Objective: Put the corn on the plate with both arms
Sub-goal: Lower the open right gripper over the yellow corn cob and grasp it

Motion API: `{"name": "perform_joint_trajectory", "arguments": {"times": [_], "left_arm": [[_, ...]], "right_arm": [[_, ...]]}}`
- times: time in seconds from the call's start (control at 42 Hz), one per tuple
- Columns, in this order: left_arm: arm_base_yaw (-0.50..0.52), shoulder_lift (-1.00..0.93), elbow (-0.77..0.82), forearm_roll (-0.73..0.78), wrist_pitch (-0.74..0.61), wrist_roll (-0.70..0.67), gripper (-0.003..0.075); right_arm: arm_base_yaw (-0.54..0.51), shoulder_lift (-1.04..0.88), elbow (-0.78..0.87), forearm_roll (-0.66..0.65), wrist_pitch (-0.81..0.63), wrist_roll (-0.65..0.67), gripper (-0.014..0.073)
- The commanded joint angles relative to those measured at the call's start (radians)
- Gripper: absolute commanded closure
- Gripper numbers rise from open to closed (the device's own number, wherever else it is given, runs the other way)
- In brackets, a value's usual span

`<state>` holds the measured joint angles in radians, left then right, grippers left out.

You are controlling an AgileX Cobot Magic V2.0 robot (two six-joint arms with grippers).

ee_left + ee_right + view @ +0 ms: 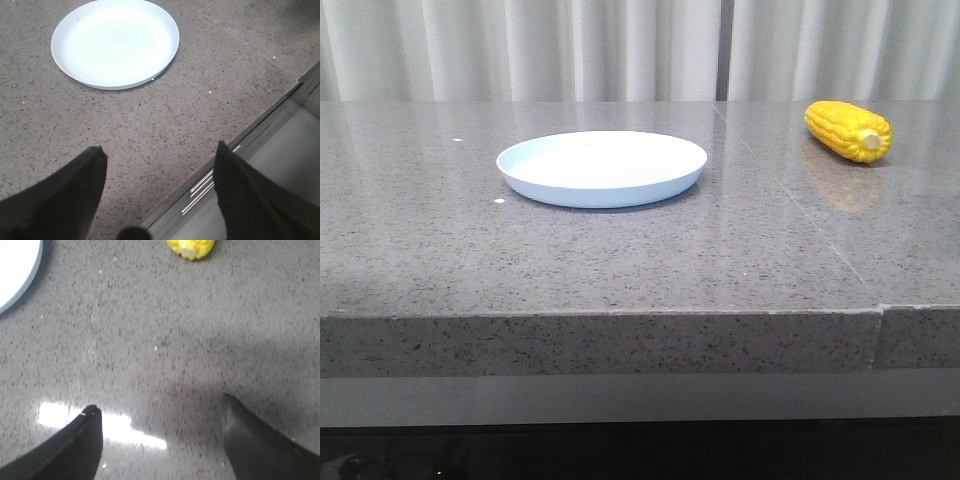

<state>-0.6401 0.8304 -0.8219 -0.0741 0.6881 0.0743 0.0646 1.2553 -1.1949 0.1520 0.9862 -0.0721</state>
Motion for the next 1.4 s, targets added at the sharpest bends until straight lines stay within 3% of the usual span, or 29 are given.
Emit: {"name": "perform_joint_trajectory", "arguments": {"times": [0.0,0.095,0.262,0.713,1.118,1.213,1.379], "left_arm": [[-0.008,-0.011,-0.027,-0.009,-0.071,-0.001,0.0272],[-0.008,-0.011,-0.027,-0.009,-0.071,-0.001,0.0272],[-0.008,-0.011,-0.027,-0.009,-0.071,-0.001,0.0282],[-0.008,-0.011,-0.027,-0.009,-0.071,-0.001,0.0282],[-0.008,-0.011,-0.027,-0.009,-0.071,-0.001,0.0282],[-0.008,-0.011,-0.027,-0.009,-0.071,-0.001,0.0282],[-0.008,-0.011,-0.027,-0.009,-0.071,-0.001,0.0282]], "right_arm": [[-0.004,0.060,-0.106,0.001,-0.017,-0.003,0.0060],[-0.004,0.144,-0.182,-0.030,-0.005,-0.003,0.0047],[-0.007,0.291,-0.322,-0.056,0.000,0.001,-0.0064],[-0.007,0.615,-0.650,-0.068,0.004,0.017,-0.0062],[-0.007,0.734,-0.708,-0.069,-0.079,0.017,-0.0060],[-0.007,0.750,-0.708,-0.069,-0.079,0.017,-0.0014],[-0.005,0.754,-0.708,-0.068,-0.083,0.017,0.0251]]}}
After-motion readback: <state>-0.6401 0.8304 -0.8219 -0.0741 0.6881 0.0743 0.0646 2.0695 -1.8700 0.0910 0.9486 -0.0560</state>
